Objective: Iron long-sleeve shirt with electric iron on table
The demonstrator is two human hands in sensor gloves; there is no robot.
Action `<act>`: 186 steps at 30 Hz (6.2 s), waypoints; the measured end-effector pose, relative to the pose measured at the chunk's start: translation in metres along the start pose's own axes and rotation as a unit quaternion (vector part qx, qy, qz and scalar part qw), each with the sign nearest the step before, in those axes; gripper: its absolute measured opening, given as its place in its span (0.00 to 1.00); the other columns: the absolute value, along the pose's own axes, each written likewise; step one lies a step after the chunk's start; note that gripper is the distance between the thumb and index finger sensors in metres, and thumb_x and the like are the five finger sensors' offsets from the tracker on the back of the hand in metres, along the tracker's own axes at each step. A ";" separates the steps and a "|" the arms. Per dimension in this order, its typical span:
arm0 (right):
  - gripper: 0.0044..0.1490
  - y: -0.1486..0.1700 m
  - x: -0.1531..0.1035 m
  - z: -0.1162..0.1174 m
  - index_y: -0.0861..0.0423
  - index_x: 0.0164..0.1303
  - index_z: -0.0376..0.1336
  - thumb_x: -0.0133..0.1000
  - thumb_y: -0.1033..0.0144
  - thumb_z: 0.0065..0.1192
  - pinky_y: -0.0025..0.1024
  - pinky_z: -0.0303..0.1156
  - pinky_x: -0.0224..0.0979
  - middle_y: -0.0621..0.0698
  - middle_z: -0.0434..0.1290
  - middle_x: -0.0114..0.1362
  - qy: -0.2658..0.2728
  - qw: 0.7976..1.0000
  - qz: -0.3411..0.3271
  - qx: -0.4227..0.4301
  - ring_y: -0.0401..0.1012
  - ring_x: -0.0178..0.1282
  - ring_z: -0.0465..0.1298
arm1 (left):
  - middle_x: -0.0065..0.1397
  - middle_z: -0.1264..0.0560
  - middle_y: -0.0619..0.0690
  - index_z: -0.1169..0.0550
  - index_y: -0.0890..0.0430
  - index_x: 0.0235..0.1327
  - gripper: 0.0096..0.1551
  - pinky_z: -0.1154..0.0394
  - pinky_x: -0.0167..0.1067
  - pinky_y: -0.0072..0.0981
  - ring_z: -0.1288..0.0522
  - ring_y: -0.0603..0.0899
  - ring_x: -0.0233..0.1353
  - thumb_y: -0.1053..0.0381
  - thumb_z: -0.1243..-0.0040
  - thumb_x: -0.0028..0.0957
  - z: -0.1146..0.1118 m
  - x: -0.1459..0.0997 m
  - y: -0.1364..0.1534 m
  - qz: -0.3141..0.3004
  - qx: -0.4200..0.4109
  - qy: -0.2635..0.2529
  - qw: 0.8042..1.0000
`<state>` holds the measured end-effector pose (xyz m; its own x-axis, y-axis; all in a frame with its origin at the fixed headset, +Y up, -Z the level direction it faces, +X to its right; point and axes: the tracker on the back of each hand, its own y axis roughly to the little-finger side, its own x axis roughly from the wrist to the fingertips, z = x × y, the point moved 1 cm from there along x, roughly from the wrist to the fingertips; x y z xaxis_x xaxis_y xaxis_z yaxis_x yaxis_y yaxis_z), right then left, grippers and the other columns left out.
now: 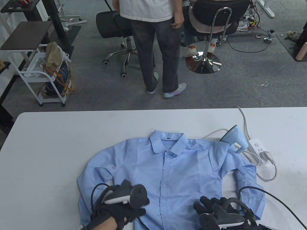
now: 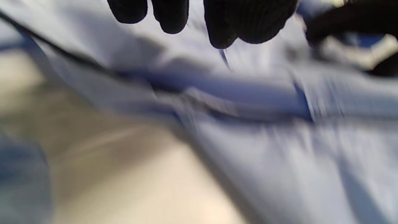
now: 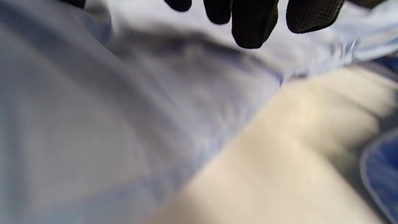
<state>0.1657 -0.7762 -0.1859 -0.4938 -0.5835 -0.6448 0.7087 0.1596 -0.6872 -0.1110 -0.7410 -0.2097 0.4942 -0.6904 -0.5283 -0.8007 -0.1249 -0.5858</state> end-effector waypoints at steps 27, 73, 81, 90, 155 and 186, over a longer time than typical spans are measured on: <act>0.64 0.105 -0.023 -0.022 0.63 0.87 0.36 0.56 0.32 0.51 0.76 0.58 0.73 0.72 0.43 0.86 0.118 0.985 0.107 0.065 0.68 0.81 0.57 | 0.87 0.39 0.60 0.28 0.39 0.72 0.25 0.52 0.70 0.82 0.45 0.73 0.87 0.53 0.40 0.61 -0.021 -0.039 0.068 0.167 0.138 -0.018 0.976; 0.42 0.068 -0.097 -0.014 0.63 0.72 0.66 0.59 0.44 0.67 0.76 0.59 0.73 0.65 0.69 0.77 0.058 0.976 -0.114 0.177 0.65 0.75 0.71 | 0.84 0.30 0.55 0.24 0.44 0.73 0.32 0.49 0.70 0.82 0.36 0.69 0.86 0.48 0.32 0.53 -0.058 -0.091 -0.003 -0.009 -0.022 0.030 0.999; 0.45 0.093 -0.050 -0.054 0.62 0.81 0.58 0.62 0.42 0.58 0.78 0.59 0.71 0.68 0.63 0.81 0.280 0.944 -0.007 0.176 0.68 0.75 0.70 | 0.85 0.32 0.60 0.30 0.49 0.82 0.31 0.48 0.71 0.82 0.35 0.71 0.85 0.48 0.44 0.63 0.045 -0.131 0.039 0.058 -0.080 -0.269 0.958; 0.49 0.094 0.078 -0.041 0.48 0.89 0.40 0.63 0.36 0.47 0.81 0.56 0.72 0.69 0.45 0.89 0.104 0.977 0.102 0.155 0.78 0.80 0.57 | 0.90 0.54 0.65 0.53 0.41 0.87 0.43 0.52 0.70 0.84 0.50 0.80 0.86 0.36 0.55 0.59 0.029 0.056 0.107 0.192 -0.043 -0.026 0.980; 0.47 0.044 -0.029 -0.034 0.60 0.84 0.54 0.64 0.39 0.50 0.73 0.65 0.68 0.68 0.66 0.78 0.180 0.933 -0.141 0.278 0.66 0.71 0.72 | 0.83 0.74 0.71 0.69 0.55 0.85 0.63 0.60 0.66 0.89 0.67 0.84 0.82 0.25 0.59 0.54 -0.003 0.066 0.133 0.228 -0.156 -0.022 0.961; 0.59 -0.054 0.011 0.000 0.53 0.90 0.34 0.61 0.28 0.43 0.81 0.53 0.73 0.71 0.38 0.88 0.147 0.982 -0.114 -0.036 0.75 0.83 0.51 | 0.84 0.73 0.69 0.68 0.53 0.86 0.62 0.62 0.67 0.89 0.68 0.83 0.83 0.25 0.60 0.52 -0.009 0.062 0.133 0.236 -0.171 -0.061 0.955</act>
<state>0.1217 -0.7912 -0.1561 -0.7670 -0.3571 -0.5332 0.5307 0.1142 -0.8398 -0.1898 -0.8067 -0.3144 0.0708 -0.6418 -0.7636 -0.9973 -0.0603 -0.0418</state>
